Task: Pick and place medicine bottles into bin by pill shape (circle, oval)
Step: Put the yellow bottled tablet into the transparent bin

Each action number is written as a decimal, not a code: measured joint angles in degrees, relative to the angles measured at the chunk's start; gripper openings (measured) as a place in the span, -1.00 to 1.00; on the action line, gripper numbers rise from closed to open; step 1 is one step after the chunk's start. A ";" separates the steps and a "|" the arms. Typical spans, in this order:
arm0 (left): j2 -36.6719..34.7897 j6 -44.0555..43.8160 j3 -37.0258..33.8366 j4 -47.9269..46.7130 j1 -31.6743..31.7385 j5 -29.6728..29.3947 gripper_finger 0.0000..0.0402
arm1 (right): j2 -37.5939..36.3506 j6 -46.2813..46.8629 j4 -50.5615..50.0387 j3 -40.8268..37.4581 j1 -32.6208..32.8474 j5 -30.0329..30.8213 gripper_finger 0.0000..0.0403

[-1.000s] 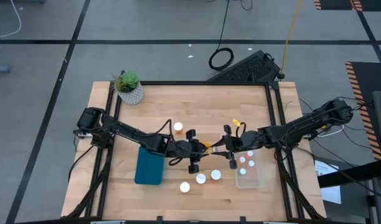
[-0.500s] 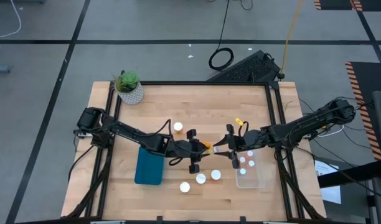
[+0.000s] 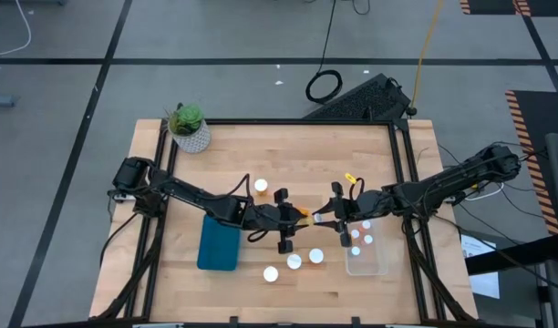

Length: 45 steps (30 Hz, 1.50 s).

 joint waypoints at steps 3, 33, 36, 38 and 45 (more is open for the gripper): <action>0.00 0.07 0.00 -0.08 0.00 0.01 -0.45 | 0.00 0.10 0.00 0.00 0.02 -0.02 -0.39; 0.00 -0.17 0.00 -1.08 -0.42 0.15 -0.23 | -0.86 0.58 -0.94 0.00 0.02 -0.10 -0.41; 0.00 -1.95 0.00 -2.54 -0.74 -0.42 0.01 | -2.51 1.90 -3.36 0.00 0.04 -0.07 -0.43; 0.00 -2.79 0.00 -3.43 -1.06 -2.08 0.17 | -3.69 3.93 -5.45 0.01 0.05 -0.07 -0.43; 0.00 -4.38 0.00 -6.02 -2.39 -3.06 0.49 | -7.43 12.83 -15.32 0.00 3.48 -0.11 -0.42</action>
